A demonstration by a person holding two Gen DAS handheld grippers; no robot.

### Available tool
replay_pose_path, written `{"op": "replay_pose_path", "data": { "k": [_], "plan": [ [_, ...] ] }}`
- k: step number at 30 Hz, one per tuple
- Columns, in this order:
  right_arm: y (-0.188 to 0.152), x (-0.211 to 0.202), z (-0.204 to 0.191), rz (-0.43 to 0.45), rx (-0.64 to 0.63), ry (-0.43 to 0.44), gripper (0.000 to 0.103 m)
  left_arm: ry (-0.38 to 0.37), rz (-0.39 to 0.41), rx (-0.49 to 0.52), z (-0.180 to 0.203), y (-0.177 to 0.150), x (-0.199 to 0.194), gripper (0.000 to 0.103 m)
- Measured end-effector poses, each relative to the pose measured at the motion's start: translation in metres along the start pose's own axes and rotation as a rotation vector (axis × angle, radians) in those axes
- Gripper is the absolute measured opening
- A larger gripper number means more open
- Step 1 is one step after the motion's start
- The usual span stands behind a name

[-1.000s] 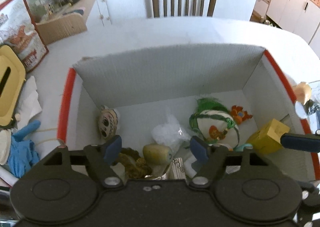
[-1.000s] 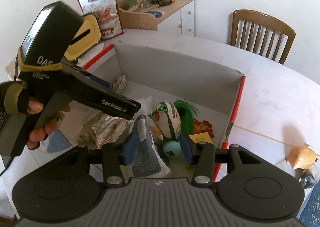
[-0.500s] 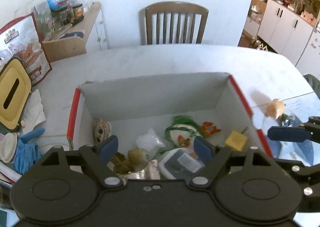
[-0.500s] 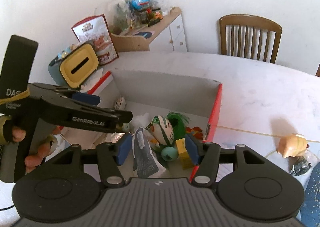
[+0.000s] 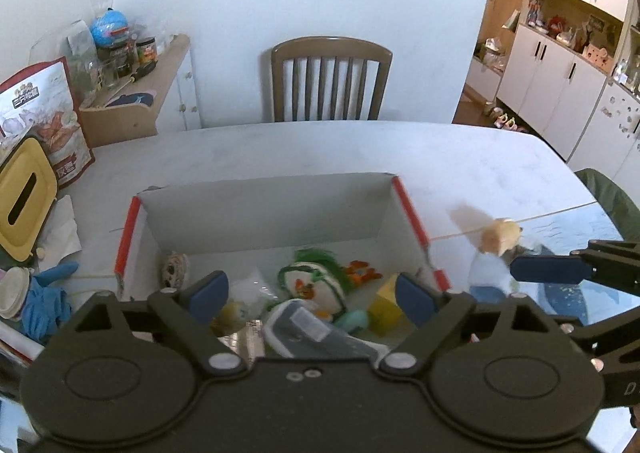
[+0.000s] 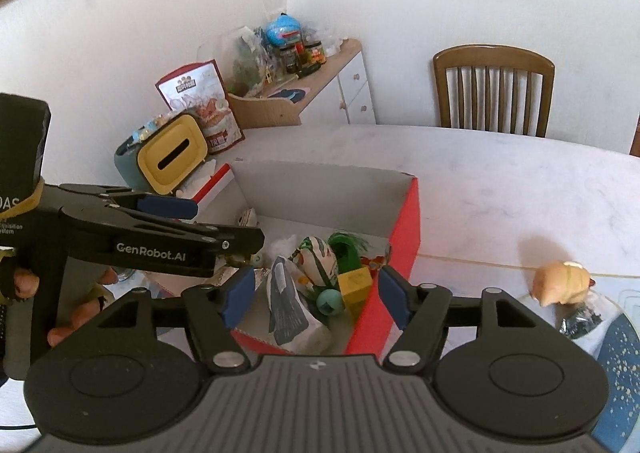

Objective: Organize objects
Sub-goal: 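Withdraw both open tools from the box toward the yellow plush and clear bag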

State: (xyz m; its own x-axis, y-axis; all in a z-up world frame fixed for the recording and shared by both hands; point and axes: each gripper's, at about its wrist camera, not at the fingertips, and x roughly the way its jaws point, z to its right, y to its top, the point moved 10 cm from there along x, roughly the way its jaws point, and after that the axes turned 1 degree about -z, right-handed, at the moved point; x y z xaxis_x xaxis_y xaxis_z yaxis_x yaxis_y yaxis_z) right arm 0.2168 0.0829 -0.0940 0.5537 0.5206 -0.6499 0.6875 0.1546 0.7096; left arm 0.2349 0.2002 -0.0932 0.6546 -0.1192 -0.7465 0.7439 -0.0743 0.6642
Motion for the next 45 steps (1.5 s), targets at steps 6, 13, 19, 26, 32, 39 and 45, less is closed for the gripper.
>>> {"op": "replay_pose_path", "data": {
  "k": [6,13,19,26,32,39,45],
  "plan": [
    [-0.005,-0.025,0.025,0.023,0.023,-0.008,0.071,-0.019,0.017,0.012,0.028,-0.002,-0.007,0.094],
    [-0.016,-0.054,0.063,0.051,0.042,-0.047,0.078,-0.049,0.027,0.025,0.065,-0.001,-0.006,0.102],
    [-0.035,-0.070,0.098,0.055,0.037,-0.104,0.082,-0.077,0.008,0.041,0.098,-0.003,0.005,0.102],
    [-0.052,-0.075,0.143,0.036,0.038,-0.170,0.084,-0.106,-0.006,0.069,0.139,0.001,0.020,0.102],
    [-0.059,-0.072,0.181,0.016,0.044,-0.205,0.084,-0.124,-0.013,0.086,0.174,0.012,0.039,0.102],
    [-0.064,-0.055,0.212,-0.009,0.009,-0.230,0.084,-0.136,-0.063,0.074,0.202,0.022,0.075,0.102],
    [-0.066,-0.037,0.233,-0.030,0.010,-0.225,0.084,-0.144,-0.136,0.049,0.217,0.028,0.112,0.102]
  ]
}}
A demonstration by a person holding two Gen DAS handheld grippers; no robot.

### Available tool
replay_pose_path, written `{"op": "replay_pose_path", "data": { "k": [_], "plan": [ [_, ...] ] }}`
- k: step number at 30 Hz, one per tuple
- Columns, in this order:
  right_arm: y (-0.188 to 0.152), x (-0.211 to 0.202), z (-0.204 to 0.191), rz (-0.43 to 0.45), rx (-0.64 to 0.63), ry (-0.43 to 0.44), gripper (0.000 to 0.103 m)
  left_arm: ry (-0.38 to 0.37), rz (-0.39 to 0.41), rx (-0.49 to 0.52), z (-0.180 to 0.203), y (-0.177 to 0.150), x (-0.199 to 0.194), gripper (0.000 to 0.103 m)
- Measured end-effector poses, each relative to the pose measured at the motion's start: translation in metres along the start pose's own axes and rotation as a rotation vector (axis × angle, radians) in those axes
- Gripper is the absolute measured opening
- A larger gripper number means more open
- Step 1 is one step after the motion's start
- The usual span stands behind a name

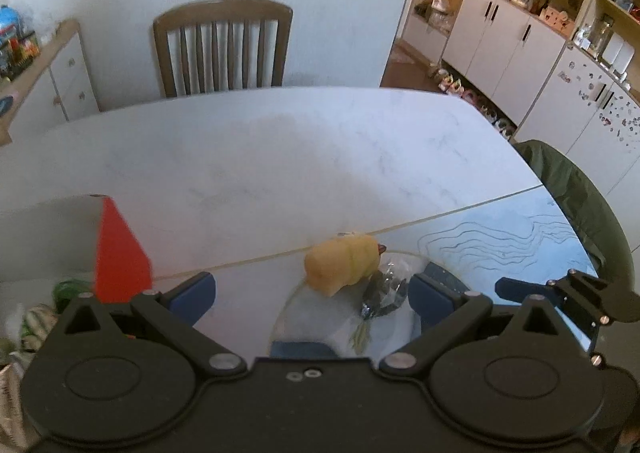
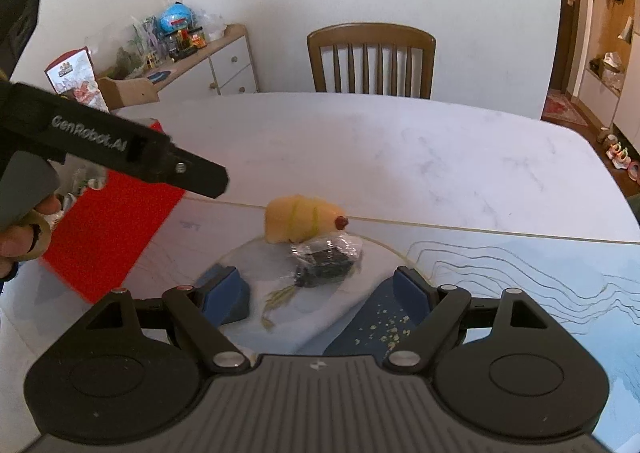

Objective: Organize objects
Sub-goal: 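Withdraw both open tools from the box toward the yellow plush and clear bag, then close right tool on clear bag of dark pieces while left tool closes on yellow plush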

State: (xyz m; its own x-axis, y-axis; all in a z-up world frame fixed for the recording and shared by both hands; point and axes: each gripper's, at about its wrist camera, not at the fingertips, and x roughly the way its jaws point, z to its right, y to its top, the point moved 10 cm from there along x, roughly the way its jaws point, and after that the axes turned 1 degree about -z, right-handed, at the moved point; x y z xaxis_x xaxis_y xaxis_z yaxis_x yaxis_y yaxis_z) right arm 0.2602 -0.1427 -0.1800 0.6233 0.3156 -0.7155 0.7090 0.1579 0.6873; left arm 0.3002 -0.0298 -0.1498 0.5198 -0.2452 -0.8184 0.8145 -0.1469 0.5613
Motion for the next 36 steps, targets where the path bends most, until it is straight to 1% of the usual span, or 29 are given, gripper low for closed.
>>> {"op": "replay_pose_path", "data": {
  "k": [5,11,16,22,24,28,32,33,36],
  "plan": [
    [0.000,0.019,0.009,-0.010,-0.002,0.011,0.084,0.008,-0.058,-0.002,0.004,0.003,0.031,0.102],
    [-0.001,0.042,0.009,-0.022,-0.045,0.030,0.084,-0.001,-0.108,-0.002,0.007,0.006,0.062,0.102],
    [-0.003,0.061,0.009,-0.039,-0.060,0.042,0.083,-0.016,-0.144,-0.036,0.009,0.006,0.086,0.102],
    [0.000,0.079,0.007,-0.026,-0.089,0.048,0.084,-0.031,-0.143,-0.065,0.009,0.012,0.103,0.102],
    [0.000,0.085,0.007,-0.033,-0.091,0.050,0.081,-0.039,-0.148,-0.061,0.011,0.012,0.109,0.102],
    [-0.001,0.094,0.004,-0.038,-0.097,0.057,0.080,-0.043,-0.150,-0.054,0.012,0.011,0.118,0.102],
    [-0.003,0.100,0.002,-0.044,-0.091,0.062,0.071,-0.059,-0.150,-0.070,0.012,0.009,0.126,0.100],
    [-0.003,0.101,0.002,-0.045,-0.089,0.061,0.070,-0.065,-0.148,-0.073,0.012,0.009,0.126,0.099],
    [-0.005,0.104,0.001,-0.049,-0.087,0.060,0.063,-0.076,-0.141,-0.082,0.011,0.009,0.129,0.094]
  ]
}}
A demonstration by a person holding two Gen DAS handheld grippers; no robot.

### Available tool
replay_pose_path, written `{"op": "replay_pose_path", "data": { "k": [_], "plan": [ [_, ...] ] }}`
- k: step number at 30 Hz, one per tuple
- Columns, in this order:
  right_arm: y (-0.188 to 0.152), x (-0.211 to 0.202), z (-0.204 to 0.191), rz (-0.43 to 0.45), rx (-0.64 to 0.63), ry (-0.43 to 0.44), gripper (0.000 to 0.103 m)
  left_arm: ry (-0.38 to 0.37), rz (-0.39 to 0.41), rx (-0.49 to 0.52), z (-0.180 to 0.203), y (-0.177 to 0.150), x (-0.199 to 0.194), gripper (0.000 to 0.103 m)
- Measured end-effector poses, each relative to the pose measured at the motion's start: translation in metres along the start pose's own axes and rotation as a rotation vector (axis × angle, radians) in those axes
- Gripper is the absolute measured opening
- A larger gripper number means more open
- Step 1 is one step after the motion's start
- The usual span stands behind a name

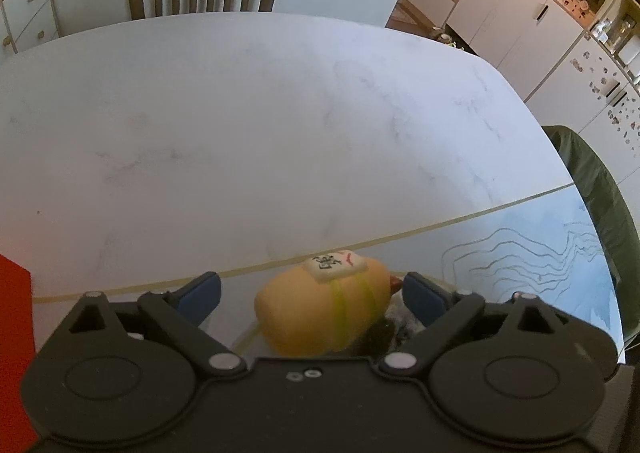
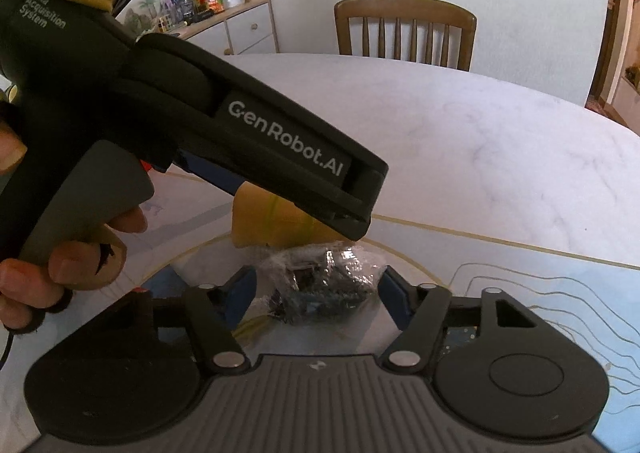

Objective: Organize objects
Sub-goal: 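Close right tool on clear bag of dark pieces while left tool closes on yellow plush, then carry clear bag and yellow plush up and over into the cardboard box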

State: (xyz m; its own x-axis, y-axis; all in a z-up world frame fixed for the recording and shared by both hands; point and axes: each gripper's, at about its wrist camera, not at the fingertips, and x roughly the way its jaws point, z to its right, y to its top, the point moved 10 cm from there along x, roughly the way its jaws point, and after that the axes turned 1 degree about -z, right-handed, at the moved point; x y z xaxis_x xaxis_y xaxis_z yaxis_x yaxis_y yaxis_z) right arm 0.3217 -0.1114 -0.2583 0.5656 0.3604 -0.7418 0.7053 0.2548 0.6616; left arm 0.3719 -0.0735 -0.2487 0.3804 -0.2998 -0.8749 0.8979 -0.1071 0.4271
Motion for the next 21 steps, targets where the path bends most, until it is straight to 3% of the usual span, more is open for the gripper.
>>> {"op": "replay_pose_path", "data": {
  "k": [5,8,14,21],
  "plan": [
    [-0.002,-0.002,-0.002,0.006,0.006,-0.001,0.050,-0.035,0.012,0.003,0.005,0.001,0.001,0.077],
    [-0.003,-0.004,-0.003,0.004,0.008,-0.007,0.046,-0.035,0.022,0.015,0.009,0.003,0.000,0.073],
    [-0.004,-0.010,-0.004,0.001,0.017,-0.009,0.044,-0.029,0.040,0.017,0.008,0.004,-0.008,0.062],
    [-0.008,-0.027,-0.007,-0.003,0.035,-0.020,0.044,-0.025,0.052,0.022,0.003,0.001,-0.020,0.058]
  ]
}}
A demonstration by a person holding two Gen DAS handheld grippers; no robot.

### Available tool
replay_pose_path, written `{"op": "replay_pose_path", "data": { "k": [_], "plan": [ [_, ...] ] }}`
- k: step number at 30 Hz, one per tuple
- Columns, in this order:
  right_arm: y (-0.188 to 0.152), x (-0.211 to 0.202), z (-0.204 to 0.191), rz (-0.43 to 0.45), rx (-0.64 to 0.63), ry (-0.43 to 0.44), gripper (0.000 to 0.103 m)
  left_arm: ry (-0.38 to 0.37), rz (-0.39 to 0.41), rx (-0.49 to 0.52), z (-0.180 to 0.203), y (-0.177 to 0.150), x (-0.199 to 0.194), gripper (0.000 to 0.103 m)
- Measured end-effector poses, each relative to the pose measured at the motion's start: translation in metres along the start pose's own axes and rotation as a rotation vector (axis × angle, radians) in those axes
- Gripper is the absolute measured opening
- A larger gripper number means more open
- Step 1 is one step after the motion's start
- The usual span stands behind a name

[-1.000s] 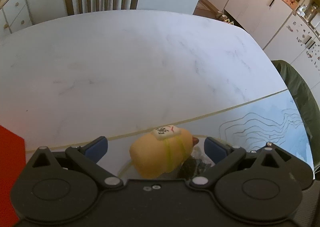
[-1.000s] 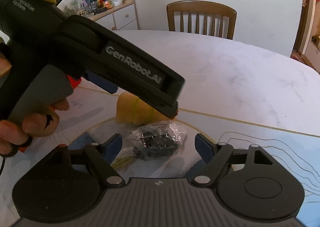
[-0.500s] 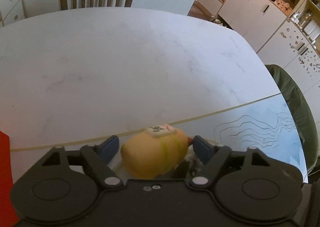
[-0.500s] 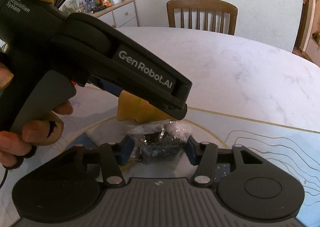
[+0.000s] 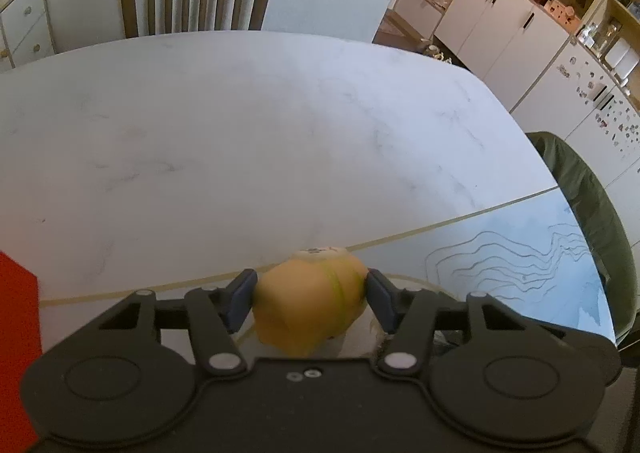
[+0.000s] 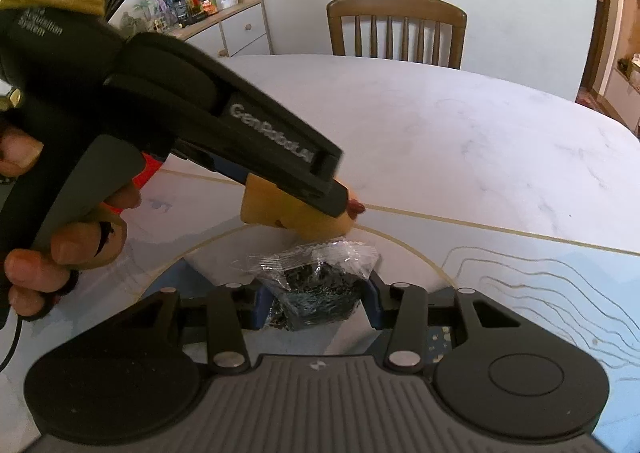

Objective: Organize objects
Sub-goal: 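Carry clear bag and yellow plush up and over into the cardboard box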

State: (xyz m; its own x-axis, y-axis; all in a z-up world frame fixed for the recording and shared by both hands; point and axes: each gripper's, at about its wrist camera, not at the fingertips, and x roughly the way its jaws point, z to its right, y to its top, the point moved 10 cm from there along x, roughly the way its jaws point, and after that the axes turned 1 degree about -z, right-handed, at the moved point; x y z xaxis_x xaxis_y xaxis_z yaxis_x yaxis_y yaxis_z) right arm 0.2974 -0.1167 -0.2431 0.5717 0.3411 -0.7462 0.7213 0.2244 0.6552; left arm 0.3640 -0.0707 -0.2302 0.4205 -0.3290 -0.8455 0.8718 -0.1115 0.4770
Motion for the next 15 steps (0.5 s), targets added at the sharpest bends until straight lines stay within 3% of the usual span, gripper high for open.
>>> {"op": "replay_pose_path", "data": {
  "k": [15],
  "plan": [
    [0.011,-0.052,-0.027,0.031,0.028,0.022,0.044,-0.037,0.079,-0.003,-0.013,-0.017,-0.084,0.058]
  ]
}}
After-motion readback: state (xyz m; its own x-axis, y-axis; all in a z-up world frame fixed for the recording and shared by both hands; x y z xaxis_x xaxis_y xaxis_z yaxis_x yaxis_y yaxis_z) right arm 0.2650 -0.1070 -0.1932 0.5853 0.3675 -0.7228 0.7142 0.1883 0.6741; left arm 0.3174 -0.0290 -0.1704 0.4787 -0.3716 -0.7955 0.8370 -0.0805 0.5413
